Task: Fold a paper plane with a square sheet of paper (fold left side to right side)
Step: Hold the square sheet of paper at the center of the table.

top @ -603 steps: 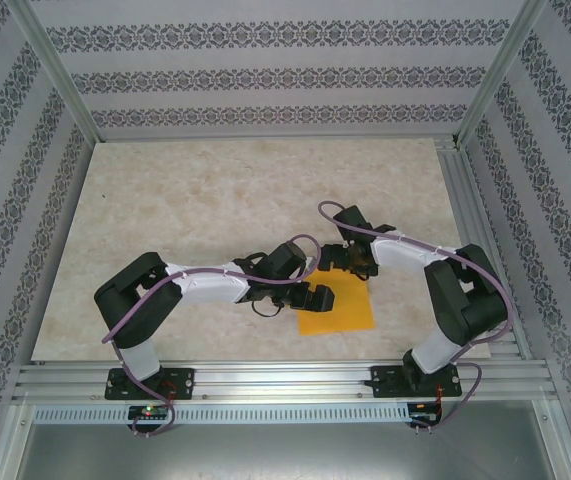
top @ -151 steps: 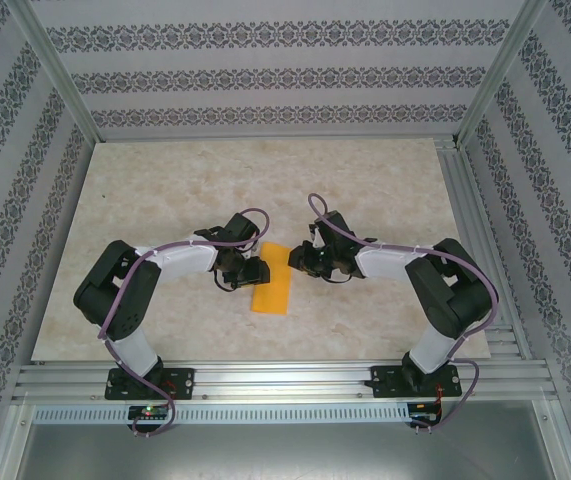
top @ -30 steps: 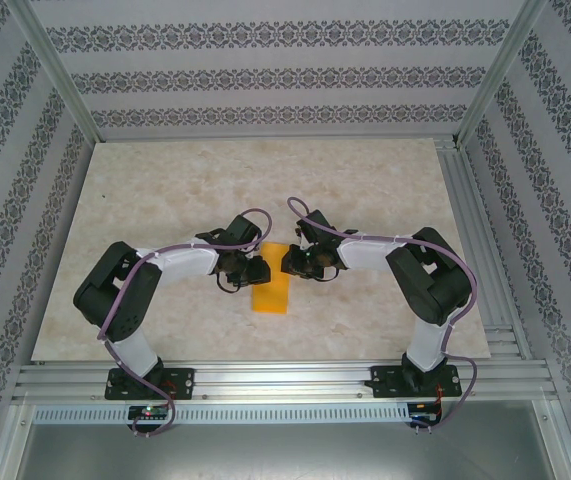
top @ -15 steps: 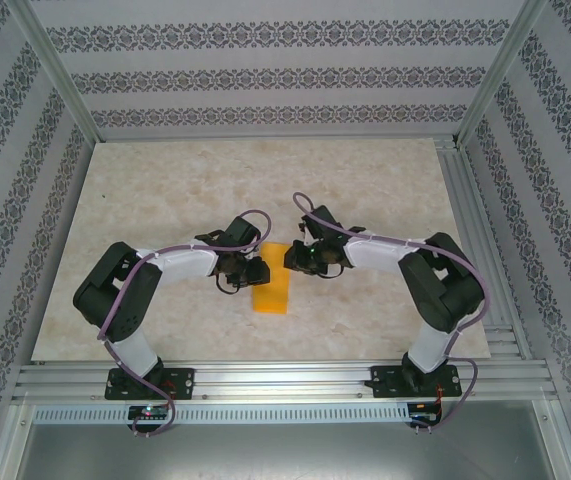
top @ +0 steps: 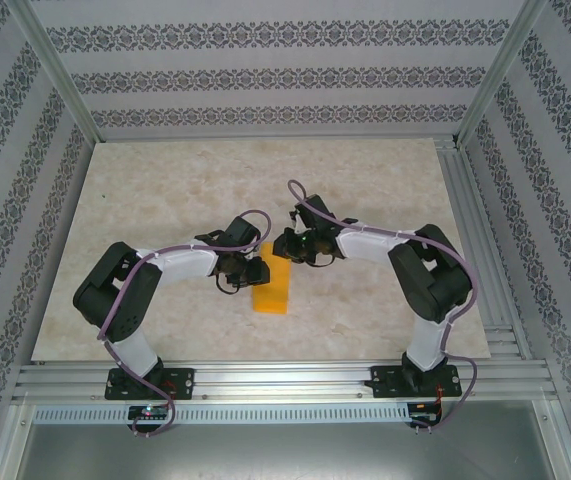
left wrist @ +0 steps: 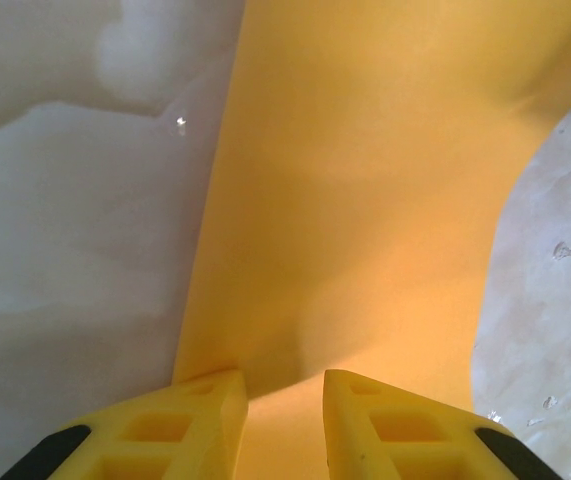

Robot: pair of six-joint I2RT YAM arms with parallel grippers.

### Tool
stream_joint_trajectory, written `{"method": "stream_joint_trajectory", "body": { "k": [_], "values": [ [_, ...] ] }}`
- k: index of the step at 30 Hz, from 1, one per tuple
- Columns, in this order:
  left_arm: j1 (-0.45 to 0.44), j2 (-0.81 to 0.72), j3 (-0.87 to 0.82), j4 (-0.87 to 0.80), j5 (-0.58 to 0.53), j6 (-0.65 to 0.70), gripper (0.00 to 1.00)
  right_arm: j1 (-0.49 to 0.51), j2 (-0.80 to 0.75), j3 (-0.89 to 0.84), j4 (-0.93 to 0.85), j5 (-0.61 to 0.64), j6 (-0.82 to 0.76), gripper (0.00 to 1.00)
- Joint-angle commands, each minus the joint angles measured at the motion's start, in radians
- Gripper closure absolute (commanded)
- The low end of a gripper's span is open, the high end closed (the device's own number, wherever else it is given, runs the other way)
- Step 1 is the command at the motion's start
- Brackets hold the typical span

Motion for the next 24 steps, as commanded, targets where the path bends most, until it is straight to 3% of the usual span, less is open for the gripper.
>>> {"method": "stream_joint_trajectory", "body": {
  "k": [1, 24],
  "values": [
    [-0.008, 0.028, -0.031, -0.028, -0.024, 0.007, 0.70, 0.015, 0.044, 0.055, 0.020, -0.013, 0.014, 0.81],
    [-0.015, -0.041, -0.106, -0.008, 0.031, 0.042, 0.69, 0.021, 0.212, 0.129, -0.134, 0.085, -0.023, 0.81]
  ]
}}
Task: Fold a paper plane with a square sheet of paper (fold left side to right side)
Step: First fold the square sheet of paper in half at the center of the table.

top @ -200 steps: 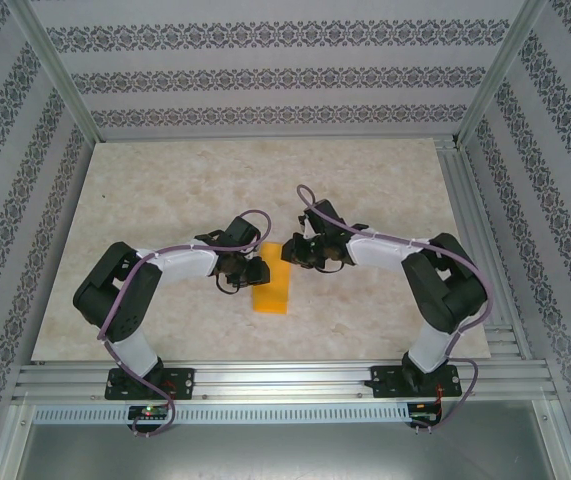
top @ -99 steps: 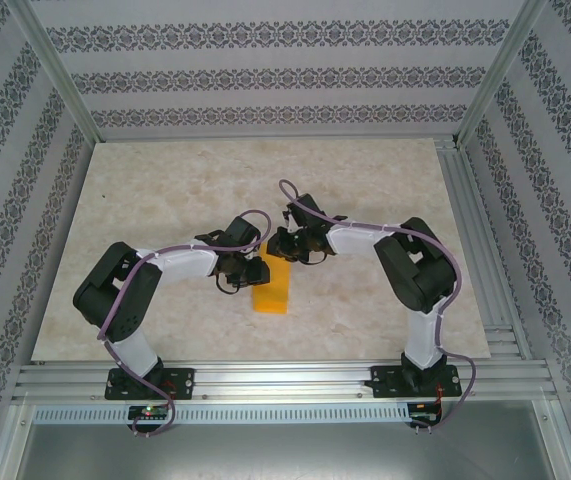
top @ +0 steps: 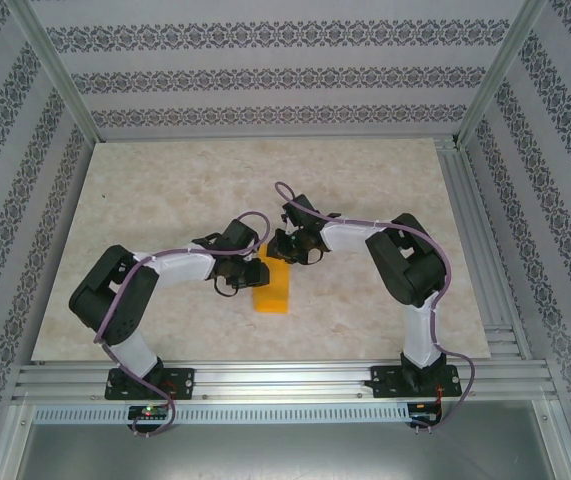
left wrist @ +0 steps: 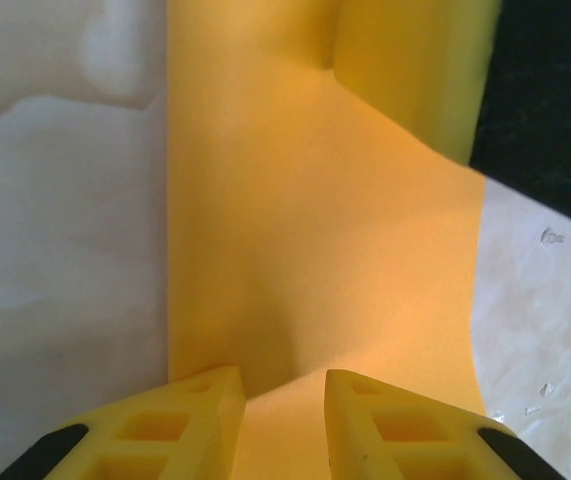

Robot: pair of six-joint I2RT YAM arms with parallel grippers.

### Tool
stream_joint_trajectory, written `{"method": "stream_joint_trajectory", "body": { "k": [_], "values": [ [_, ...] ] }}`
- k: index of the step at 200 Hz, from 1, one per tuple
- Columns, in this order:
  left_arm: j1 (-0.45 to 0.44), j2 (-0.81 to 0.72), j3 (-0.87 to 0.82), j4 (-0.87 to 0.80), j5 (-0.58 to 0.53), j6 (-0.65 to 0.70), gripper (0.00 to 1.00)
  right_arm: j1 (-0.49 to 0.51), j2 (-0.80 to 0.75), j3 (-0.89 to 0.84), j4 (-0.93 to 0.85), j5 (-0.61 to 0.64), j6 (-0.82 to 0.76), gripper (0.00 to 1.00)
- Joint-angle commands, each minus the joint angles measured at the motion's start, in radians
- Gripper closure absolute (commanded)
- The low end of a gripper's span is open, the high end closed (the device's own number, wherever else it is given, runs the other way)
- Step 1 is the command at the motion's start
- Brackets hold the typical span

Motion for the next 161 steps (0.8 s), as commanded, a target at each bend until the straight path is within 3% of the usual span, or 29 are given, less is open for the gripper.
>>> {"method": "stream_joint_trajectory", "body": {
  "k": [1, 161],
  "values": [
    [-0.017, -0.014, -0.063, -0.063, 0.027, 0.021, 0.69, 0.008, 0.049, -0.002, -0.057, 0.062, -0.018, 0.81],
    [-0.129, -0.159, -0.224, 0.095, 0.084, -0.045, 0.68, 0.007, 0.063, -0.001, -0.064, 0.066, -0.022, 0.81]
  ]
}}
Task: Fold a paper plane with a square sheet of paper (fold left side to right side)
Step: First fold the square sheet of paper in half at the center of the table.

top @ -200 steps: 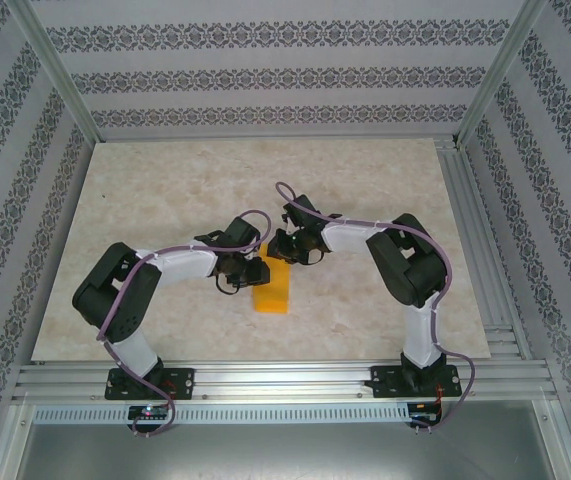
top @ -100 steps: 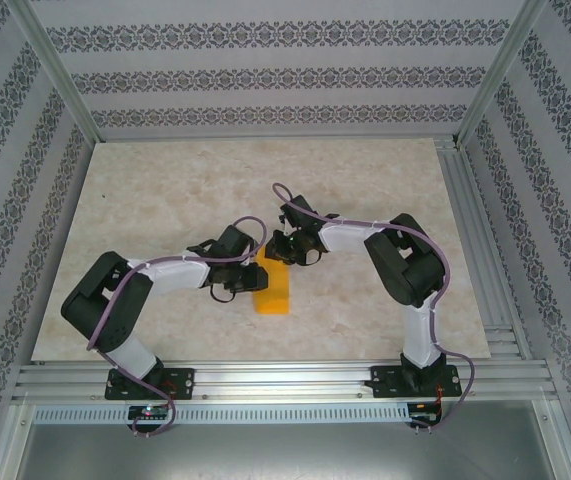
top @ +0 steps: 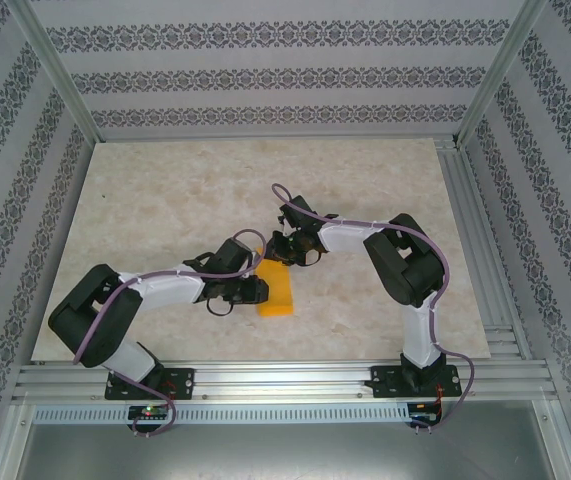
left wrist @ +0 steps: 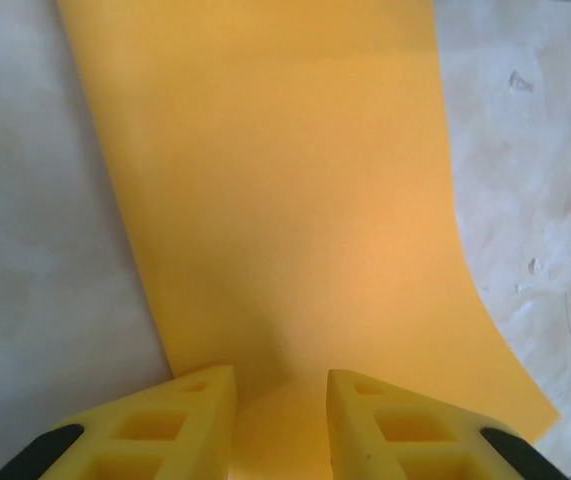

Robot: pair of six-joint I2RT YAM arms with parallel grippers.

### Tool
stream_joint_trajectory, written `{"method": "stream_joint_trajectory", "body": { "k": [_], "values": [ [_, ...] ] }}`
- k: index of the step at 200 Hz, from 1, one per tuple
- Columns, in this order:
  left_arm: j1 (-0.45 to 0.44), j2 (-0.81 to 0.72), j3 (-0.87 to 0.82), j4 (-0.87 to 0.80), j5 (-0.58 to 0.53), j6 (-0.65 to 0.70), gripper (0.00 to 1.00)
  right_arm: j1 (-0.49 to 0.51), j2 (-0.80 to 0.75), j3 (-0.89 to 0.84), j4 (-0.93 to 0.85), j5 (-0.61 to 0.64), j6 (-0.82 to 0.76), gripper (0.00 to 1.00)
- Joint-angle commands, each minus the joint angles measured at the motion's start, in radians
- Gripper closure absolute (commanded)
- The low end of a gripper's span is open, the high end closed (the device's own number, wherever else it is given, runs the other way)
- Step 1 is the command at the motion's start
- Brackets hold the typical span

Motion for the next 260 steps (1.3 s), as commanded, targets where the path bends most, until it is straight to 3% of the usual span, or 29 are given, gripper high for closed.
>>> {"method": "stream_joint_trajectory", "body": {
  "k": [1, 119, 260],
  "values": [
    [-0.052, -0.009, -0.031, -0.029, 0.053, -0.033, 0.68, -0.001, 0.056, -0.008, -0.057, 0.082, -0.019, 0.81],
    [-0.198, 0.011, -0.067, 0.002, 0.010, -0.118, 0.68, -0.001, 0.054, -0.012, -0.053, 0.085, -0.019, 0.81],
    [-0.305, -0.025, -0.077, 0.004, -0.021, -0.180, 0.68, -0.001, 0.059, -0.015, -0.048, 0.085, -0.018, 0.81]
  ]
}}
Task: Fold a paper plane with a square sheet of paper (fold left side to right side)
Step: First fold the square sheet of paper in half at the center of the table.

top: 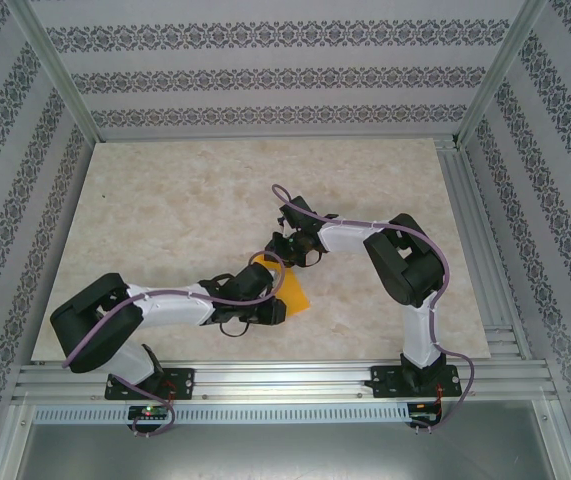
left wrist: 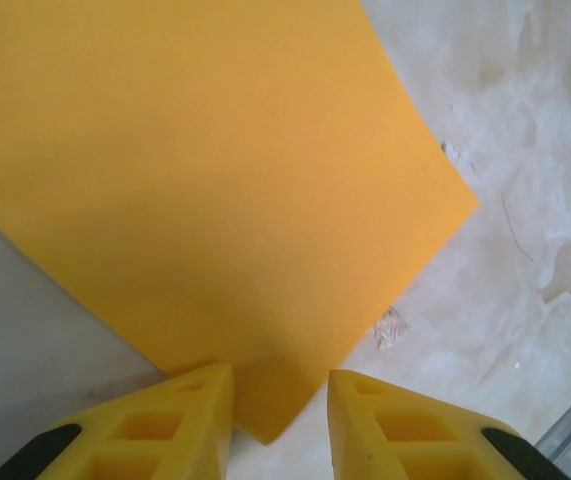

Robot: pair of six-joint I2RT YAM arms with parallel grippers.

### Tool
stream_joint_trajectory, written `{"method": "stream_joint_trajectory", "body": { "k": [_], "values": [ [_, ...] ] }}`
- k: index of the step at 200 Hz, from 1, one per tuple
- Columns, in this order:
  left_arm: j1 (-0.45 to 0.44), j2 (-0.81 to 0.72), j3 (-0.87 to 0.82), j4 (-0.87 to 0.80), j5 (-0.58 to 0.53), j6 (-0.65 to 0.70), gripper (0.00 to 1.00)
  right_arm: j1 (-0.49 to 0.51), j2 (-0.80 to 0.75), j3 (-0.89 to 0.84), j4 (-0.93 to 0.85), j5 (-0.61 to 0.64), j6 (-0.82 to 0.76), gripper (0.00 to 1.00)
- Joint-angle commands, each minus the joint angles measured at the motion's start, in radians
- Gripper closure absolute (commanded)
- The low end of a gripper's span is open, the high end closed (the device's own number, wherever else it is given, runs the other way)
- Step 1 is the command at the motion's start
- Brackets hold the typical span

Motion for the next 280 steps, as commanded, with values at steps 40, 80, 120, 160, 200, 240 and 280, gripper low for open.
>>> {"method": "stream_joint_trajectory", "body": {
  "k": [40, 80, 120, 160, 200, 240, 280],
  "values": [
    [-0.052, -0.025, -0.031, -0.121, 0.085, -0.040, 0.68, -0.003, 0.056, -0.015, -0.031, 0.109, -0.018, 0.81],
    [-0.051, -0.106, -0.022, -0.163, 0.048, -0.030, 0.67, -0.004, 0.048, -0.018, -0.011, 0.098, -0.019, 0.81],
    [0.026, -0.250, 0.051, -0.301, 0.015, 0.021, 0.66, -0.004, 0.030, -0.003, 0.000, 0.084, -0.024, 0.81],
    [0.268, -0.351, -0.003, -0.239, 0.135, 0.033, 0.66, -0.004, 0.036, -0.008, -0.001, 0.087, -0.023, 0.81],
    [0.318, -0.230, 0.020, -0.102, 0.240, 0.053, 0.66, -0.005, 0.035, -0.013, -0.005, 0.089, -0.025, 0.81],
    [0.315, -0.096, 0.017, 0.061, 0.305, 0.020, 0.68, -0.004, 0.041, -0.009, -0.006, 0.084, -0.023, 0.80],
    [0.291, 0.025, 0.031, 0.135, 0.323, 0.005, 0.69, -0.004, 0.039, -0.008, -0.014, 0.086, -0.025, 0.81]
  ]
}}
